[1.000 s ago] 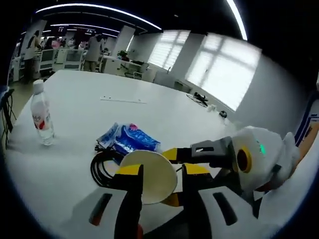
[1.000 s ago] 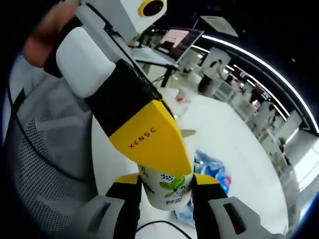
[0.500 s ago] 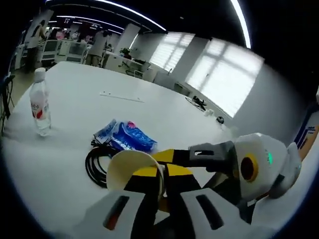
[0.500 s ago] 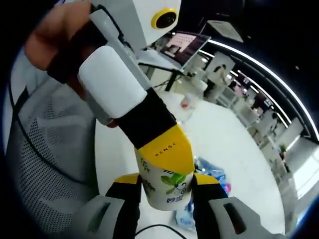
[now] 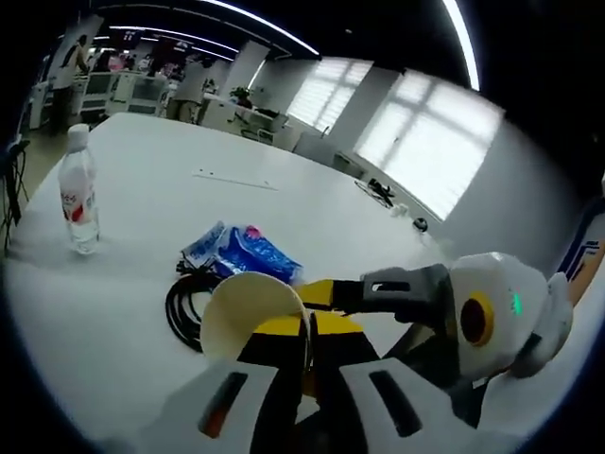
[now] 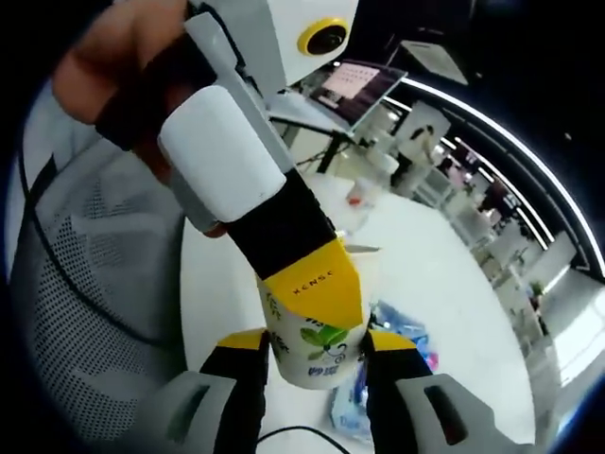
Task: Arrange the tabletop items into an orderly group along one side of the table until the central work area is clear of visible clutter.
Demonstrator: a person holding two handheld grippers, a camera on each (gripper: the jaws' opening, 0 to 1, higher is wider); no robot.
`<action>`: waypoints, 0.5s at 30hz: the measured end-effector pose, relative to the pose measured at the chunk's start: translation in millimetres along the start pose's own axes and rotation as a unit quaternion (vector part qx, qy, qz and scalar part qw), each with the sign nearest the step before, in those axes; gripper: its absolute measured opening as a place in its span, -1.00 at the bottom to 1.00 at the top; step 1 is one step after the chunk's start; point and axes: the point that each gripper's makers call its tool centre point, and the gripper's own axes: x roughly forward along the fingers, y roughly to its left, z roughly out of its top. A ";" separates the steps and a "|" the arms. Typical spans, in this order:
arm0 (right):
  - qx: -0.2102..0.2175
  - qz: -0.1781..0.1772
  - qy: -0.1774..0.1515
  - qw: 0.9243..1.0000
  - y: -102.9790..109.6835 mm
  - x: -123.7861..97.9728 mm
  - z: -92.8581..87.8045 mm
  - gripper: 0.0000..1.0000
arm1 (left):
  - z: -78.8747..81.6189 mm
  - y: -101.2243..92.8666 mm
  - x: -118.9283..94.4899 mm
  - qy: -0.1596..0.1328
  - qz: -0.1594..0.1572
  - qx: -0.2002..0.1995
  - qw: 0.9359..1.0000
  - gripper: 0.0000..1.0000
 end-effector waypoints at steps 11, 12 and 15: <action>0.025 0.026 0.008 0.999 12.1 2.3 -16.5 -0.08 | 4.9 13.3 -1.8 -0.012 0.017 -0.009 1.000 -1.00; 0.026 0.026 0.009 0.999 12.4 2.8 -18.5 -0.09 | 5.4 14.3 -2.3 -0.013 0.018 -0.009 1.000 -1.00; 0.034 0.031 0.014 0.999 16.2 1.2 -24.7 -0.07 | 5.7 17.0 -3.5 -0.015 0.023 -0.009 1.000 -1.00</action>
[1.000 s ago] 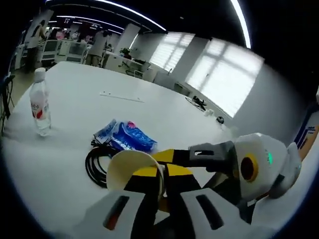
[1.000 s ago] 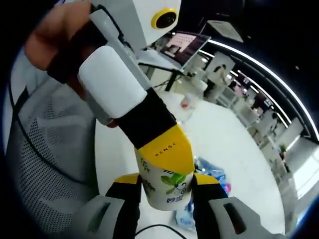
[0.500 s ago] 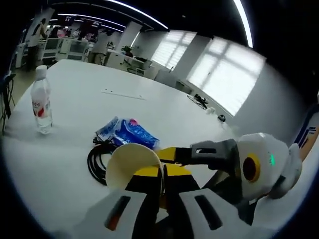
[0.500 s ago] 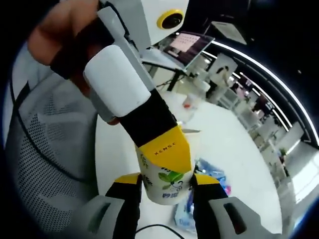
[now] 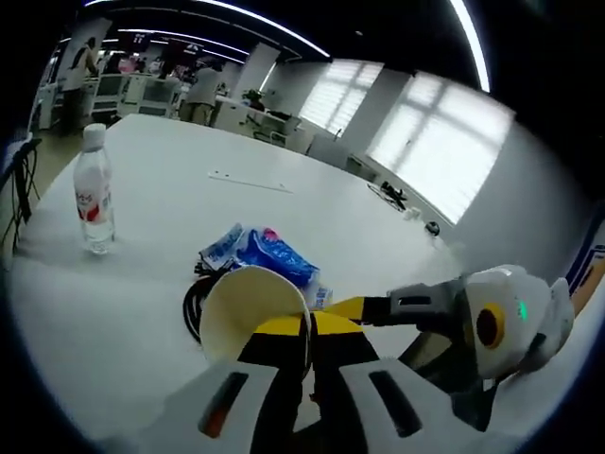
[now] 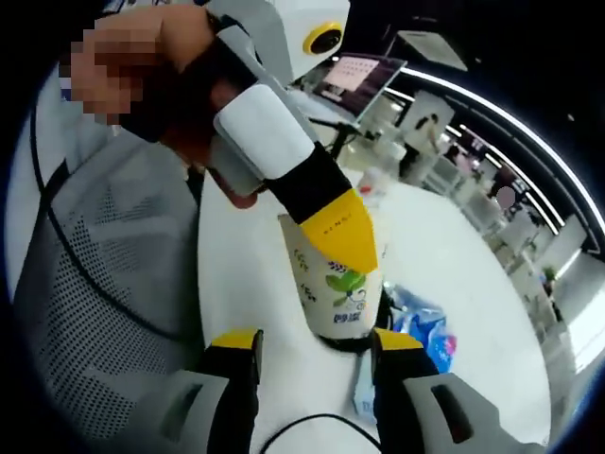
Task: Arrange the tabletop items into an orderly group along one side of the table until the central work area is clear of visible clutter.
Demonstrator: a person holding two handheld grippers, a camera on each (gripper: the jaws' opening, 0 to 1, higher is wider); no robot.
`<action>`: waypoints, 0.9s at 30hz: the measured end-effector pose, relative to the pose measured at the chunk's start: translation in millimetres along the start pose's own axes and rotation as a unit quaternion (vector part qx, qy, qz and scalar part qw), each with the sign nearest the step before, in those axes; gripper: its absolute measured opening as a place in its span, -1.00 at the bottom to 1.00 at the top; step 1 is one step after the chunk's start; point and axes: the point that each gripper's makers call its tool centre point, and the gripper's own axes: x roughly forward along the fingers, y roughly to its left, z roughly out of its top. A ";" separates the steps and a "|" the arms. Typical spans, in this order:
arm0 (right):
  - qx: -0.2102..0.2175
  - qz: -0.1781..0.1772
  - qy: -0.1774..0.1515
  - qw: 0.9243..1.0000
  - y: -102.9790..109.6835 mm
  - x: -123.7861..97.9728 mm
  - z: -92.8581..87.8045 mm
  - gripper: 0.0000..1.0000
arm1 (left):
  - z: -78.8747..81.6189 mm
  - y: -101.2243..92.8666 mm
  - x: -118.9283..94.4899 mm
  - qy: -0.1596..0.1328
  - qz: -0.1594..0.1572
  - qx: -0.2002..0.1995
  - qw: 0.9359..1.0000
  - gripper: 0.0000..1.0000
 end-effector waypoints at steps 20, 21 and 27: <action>0.092 -0.030 0.023 0.995 -13.4 -24.8 -38.0 0.02 | 5.5 22.6 6.8 0.018 0.036 0.053 0.998 -1.00; 0.097 -0.033 0.024 0.994 -14.8 -25.9 -39.7 0.02 | 5.4 21.0 8.2 0.019 0.036 0.055 0.998 -1.00; 0.143 -0.046 0.024 0.988 -24.6 -34.7 -47.7 0.06 | 11.6 33.1 16.5 0.029 0.043 0.077 0.996 -1.00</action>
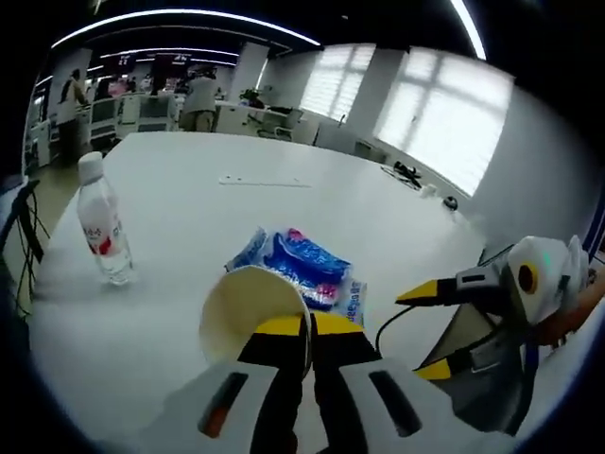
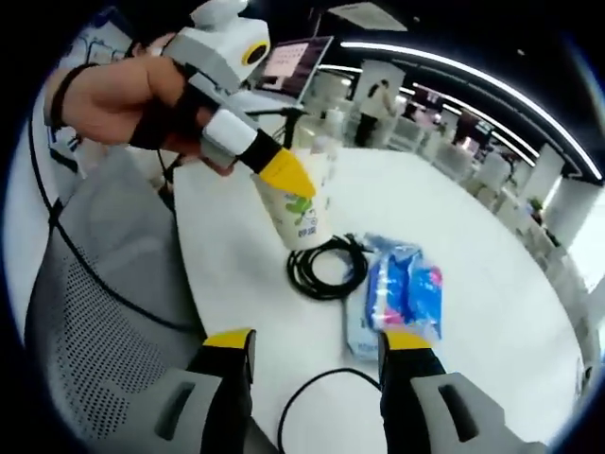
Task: Arrange the tabletop items into an orderly group along one side of the table until the central work area is clear of visible clutter.
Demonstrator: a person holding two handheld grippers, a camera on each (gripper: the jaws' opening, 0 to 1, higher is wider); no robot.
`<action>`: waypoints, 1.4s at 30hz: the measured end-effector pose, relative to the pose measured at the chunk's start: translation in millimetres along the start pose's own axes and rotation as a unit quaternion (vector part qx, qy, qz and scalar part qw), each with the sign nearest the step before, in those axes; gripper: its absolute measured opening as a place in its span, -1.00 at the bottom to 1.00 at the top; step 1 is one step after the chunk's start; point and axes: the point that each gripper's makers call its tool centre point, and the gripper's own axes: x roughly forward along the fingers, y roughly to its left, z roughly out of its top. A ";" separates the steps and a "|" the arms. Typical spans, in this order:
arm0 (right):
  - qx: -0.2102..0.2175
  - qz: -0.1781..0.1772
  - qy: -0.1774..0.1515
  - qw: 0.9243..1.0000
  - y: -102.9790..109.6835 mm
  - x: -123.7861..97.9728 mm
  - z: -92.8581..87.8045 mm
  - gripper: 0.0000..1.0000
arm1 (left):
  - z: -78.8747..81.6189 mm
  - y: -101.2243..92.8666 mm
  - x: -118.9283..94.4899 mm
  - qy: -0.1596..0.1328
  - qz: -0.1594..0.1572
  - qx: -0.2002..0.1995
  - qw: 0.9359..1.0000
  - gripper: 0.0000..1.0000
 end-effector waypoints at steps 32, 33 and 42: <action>0.254 -0.060 -0.017 0.965 -56.3 -30.8 -34.4 0.24 | 21.5 74.1 42.4 0.064 0.082 0.105 0.989 -1.00; 0.263 -0.060 -0.018 0.963 -56.1 -31.1 -35.3 0.24 | 21.7 77.9 44.5 0.067 0.085 0.107 0.988 -1.00; 0.287 -0.071 -0.010 0.955 -58.3 -38.6 -45.4 0.26 | 13.3 103.9 59.6 0.097 0.110 0.137 0.980 -1.00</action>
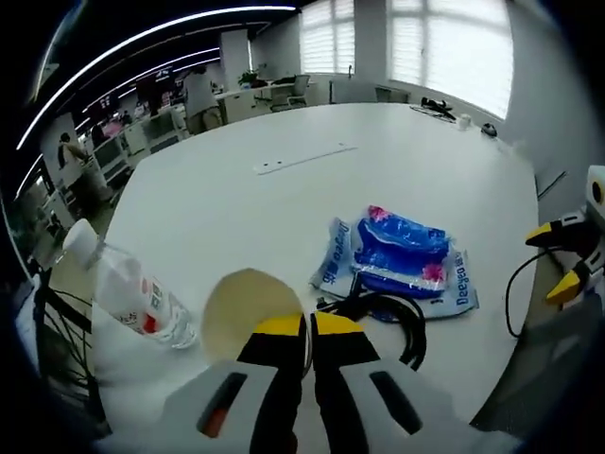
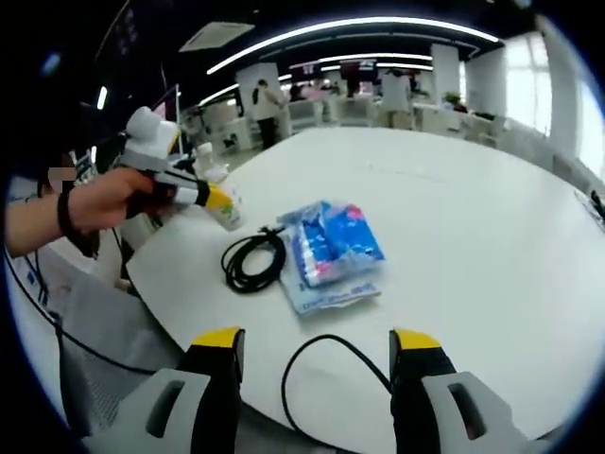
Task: Arrange the tabletop items into an orderly group along one side of the table until the central work area is clear of visible clutter.
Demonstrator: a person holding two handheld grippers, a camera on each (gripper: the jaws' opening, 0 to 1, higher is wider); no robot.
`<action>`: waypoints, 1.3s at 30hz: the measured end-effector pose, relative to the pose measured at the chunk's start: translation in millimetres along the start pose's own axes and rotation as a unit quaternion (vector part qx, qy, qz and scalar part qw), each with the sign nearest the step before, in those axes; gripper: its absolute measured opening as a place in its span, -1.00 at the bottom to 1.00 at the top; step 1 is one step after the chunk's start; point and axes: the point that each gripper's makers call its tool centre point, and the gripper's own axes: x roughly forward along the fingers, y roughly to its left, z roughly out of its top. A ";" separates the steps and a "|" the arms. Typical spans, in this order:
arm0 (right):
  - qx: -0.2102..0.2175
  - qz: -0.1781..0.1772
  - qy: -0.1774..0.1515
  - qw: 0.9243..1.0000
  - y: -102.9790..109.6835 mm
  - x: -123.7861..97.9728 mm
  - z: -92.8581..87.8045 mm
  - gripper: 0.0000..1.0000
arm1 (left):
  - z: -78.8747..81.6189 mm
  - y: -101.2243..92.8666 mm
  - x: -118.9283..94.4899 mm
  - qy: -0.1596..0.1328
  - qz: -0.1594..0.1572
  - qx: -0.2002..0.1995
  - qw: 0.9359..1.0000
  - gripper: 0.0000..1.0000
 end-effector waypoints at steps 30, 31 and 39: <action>-0.009 0.000 0.028 1.000 -9.1 9.0 3.9 0.22 | -6.4 49.6 43.5 0.052 0.059 0.029 0.996 -0.99; -0.009 0.002 0.030 0.999 -8.8 9.1 2.9 0.22 | -5.8 50.2 44.2 0.051 0.060 0.026 0.997 -0.99; -0.014 0.004 0.035 0.999 -5.7 7.9 3.6 0.22 | 0.7 65.9 51.0 0.049 0.070 0.029 0.996 -0.98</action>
